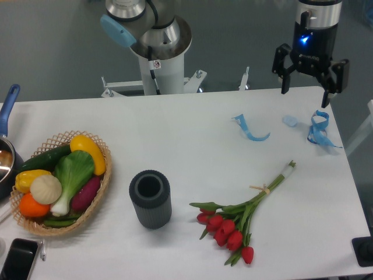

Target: Pick up the flowers from the table

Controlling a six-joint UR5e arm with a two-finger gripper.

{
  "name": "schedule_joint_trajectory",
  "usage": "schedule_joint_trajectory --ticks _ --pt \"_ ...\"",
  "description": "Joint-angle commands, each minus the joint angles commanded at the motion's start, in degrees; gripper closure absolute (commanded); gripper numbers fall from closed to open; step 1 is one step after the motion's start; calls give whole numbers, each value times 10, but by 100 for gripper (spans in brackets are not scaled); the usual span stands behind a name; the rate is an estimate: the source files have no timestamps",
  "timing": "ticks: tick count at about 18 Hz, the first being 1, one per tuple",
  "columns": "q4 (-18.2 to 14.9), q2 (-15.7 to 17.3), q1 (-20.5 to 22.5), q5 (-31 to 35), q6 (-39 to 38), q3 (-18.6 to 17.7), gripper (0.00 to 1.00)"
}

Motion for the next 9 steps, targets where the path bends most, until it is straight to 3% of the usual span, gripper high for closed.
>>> schedule_joint_trajectory --ticks 3,6,9 --pt "1 -11 -9 -13 -48 -3 0" --pt "25 -30 -26 -23 -55 -5 0" --pt "25 -56 -39 -29 -58 -9 0"
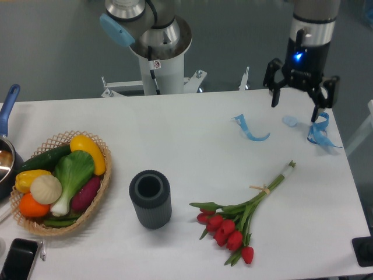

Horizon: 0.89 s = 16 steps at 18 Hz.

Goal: Pick up the flowers from the table
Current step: 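Move the open gripper down toward the tulip stems near the string tie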

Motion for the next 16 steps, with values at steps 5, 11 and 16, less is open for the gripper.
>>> schedule_joint_trajectory --ticks 5,11,16 --pt "21 -50 -32 1 -49 -4 0" --pt "98 -114 -57 8 -85 -4 0" --pt "103 -164 -70 8 -85 13 0"
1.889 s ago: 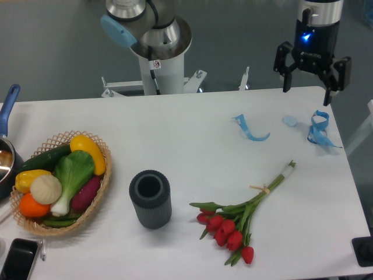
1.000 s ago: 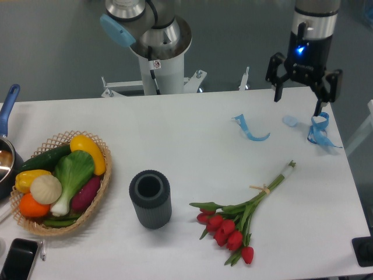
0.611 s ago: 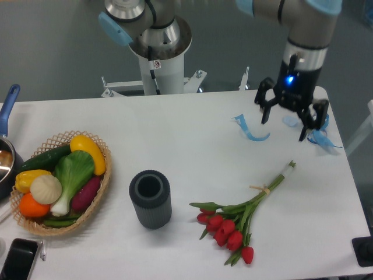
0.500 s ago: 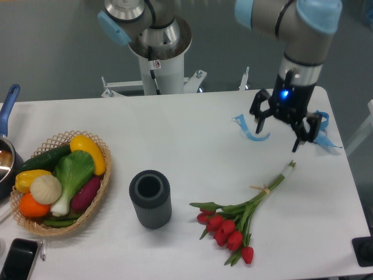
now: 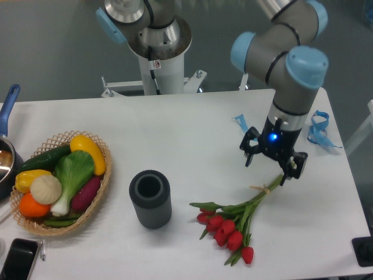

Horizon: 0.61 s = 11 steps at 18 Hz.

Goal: Pick up the flowers from the table
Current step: 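Move the open gripper down toward the tulip stems near the string tie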

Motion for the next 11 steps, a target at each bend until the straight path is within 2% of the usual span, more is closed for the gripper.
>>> schedule_joint_trajectory --ticks 3,8,11 --pt "37 -14 -3 -2 -3 -2 0" --pt "48 -38 -9 26 1 -4 0" --pt "67 -69 -19 56 -4 12 0"
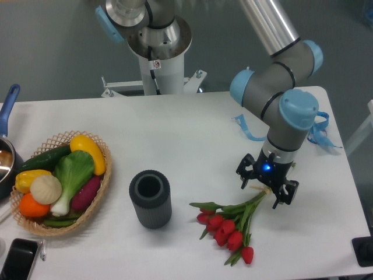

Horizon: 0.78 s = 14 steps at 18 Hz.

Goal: Pick up the flowers from the table
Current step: 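Move the open gripper down toward the tulip stems near the string tie, then close the gripper around the tulip stems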

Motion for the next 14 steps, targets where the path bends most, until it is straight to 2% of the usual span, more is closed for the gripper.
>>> schedule_joint_trajectory --ticks 2,4,11,14 --pt "16 -5 -10 4 0 -7 0" --pt "18 -3 -14 4 3 -24 0" --pt "19 -7 -19 19 4 -24 0" --pt "31 -14 -25 25 1 -21 0"
